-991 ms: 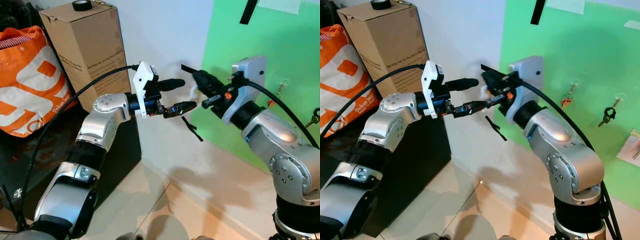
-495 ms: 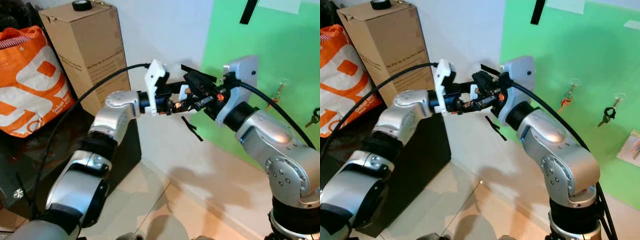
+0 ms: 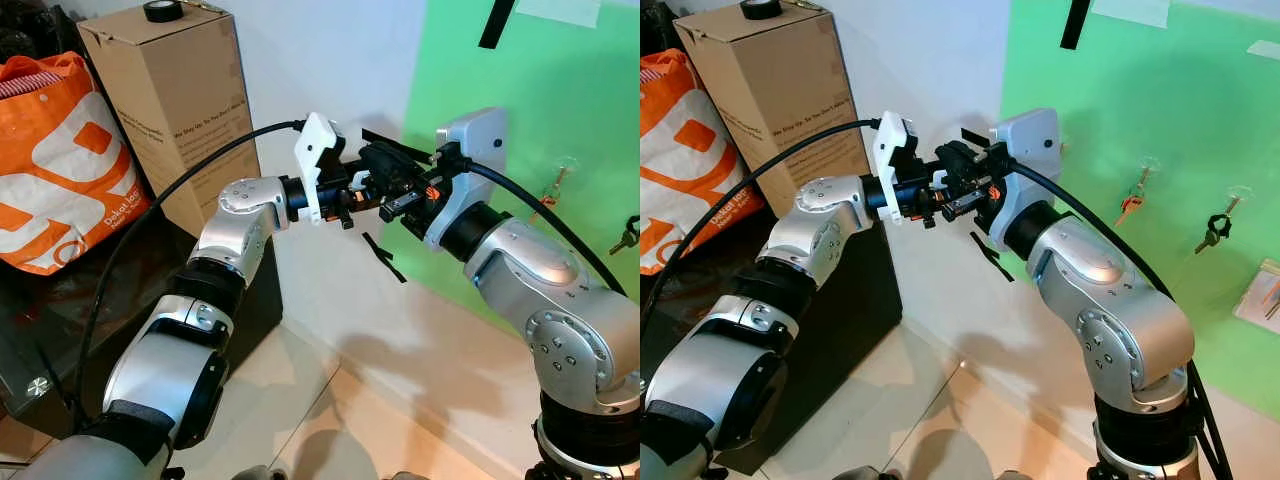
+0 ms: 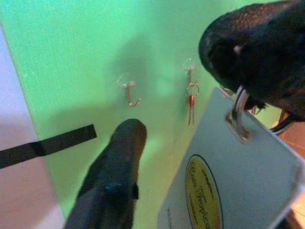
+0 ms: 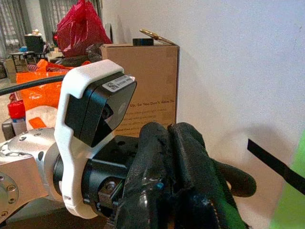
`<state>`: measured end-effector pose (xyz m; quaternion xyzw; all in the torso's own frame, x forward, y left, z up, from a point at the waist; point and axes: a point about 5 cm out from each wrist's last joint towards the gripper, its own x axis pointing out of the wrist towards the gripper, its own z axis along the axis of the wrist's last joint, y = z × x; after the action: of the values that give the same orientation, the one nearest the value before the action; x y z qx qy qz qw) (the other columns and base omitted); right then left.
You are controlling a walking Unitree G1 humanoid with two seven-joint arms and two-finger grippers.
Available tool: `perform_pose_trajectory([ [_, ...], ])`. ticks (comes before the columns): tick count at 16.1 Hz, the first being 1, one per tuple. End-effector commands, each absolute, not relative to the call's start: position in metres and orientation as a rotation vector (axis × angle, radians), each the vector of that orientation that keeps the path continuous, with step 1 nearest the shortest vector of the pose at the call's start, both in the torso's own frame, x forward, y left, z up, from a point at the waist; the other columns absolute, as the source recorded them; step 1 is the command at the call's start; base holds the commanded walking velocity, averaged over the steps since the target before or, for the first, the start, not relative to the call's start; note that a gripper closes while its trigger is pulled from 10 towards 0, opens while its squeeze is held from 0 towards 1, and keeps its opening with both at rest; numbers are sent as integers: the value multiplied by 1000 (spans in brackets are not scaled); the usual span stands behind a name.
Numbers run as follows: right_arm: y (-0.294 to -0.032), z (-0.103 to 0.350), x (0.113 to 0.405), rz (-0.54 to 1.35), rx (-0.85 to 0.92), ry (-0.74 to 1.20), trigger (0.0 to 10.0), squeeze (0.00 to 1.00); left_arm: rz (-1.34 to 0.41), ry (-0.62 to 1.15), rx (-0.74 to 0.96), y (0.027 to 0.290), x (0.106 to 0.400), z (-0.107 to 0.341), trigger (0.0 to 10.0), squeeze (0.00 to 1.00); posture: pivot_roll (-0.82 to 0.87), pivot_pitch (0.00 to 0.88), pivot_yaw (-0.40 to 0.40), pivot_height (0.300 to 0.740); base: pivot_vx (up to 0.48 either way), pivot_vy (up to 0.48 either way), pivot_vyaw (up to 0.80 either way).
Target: Hang keys on a hook
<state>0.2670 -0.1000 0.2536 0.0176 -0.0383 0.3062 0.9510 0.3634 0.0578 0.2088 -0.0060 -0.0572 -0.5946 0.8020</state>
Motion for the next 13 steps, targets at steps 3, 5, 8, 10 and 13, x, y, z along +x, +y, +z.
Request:
perform_pose_trajectory([
  [3, -99, 256, 266, 623, 20, -80, 10000, 0, -1265, -147, -15, 62, 365, 213, 0, 0, -183, 0, 59, 740, 0, 0, 0],
  [5, -98, 258, 266, 627, 19, -86, 10000, 0, -1270, -146, -16, 62, 364, 210, 0, 0, -185, 0, 60, 740, 0, 0, 0],
  [8, -98, 257, 265, 629, 15, -82, 10000, 0, -1284, -157, -25, 61, 363, 212, 0, 0, -186, 0, 62, 740, 0, 0, 0],
  [10, -101, 255, 265, 615, 15, -73, 10000, 0, -1316, -161, -37, 63, 361, 214, 0, 0, -184, 0, 61, 740, 0, 0, 0],
  [13, -103, 254, 264, 619, 37, -66, 10000, 835, -1335, -155, -44, 68, 360, 214, 0, 0, -182, 0, 61, 740, 0, 0, 0],
])
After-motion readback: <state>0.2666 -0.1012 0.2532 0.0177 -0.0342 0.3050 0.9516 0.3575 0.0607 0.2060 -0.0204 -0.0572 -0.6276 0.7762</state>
